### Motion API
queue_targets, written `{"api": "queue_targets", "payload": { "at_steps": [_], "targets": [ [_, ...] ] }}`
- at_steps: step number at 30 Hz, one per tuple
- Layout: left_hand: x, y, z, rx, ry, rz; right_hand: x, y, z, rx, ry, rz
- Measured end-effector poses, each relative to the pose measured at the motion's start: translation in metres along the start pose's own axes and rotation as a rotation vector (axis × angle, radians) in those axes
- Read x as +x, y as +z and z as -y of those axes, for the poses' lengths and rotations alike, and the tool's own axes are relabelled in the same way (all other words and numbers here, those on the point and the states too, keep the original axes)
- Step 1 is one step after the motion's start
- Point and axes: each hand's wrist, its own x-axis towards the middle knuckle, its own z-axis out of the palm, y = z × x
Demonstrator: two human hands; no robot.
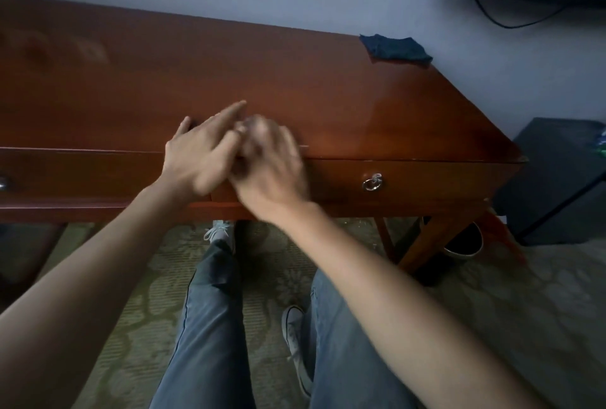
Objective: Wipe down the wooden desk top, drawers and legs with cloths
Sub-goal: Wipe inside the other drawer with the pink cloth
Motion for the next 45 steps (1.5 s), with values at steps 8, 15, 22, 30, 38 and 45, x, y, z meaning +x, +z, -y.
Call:
{"api": "queue_targets", "payload": {
  "at_steps": [8, 15, 22, 30, 38, 45],
  "targets": [
    [-0.009, 0.030, 0.009, 0.206, 0.089, -0.156, -0.003, -0.013, -0.037, -0.003, -0.149, 0.074],
    [-0.041, 0.119, -0.059, 0.224, 0.509, -0.336, -0.026, -0.073, -0.238, -0.033, 0.398, 0.330],
    [-0.025, 0.190, -0.140, 0.110, 0.220, -0.187, -0.031, -0.070, -0.250, -0.033, 0.437, 0.291],
    [-0.018, 0.192, -0.162, -0.093, -0.040, -0.062, -0.030, -0.067, -0.254, -0.026, 0.441, 0.277],
    [-0.094, 0.128, -0.138, 0.116, 0.418, -0.062, -0.039, -0.083, -0.256, 0.176, 0.406, 0.294],
    [-0.101, 0.078, -0.087, 0.481, 0.313, -0.033, -0.065, -0.106, -0.233, 0.084, 0.181, 0.180]
  ]
}}
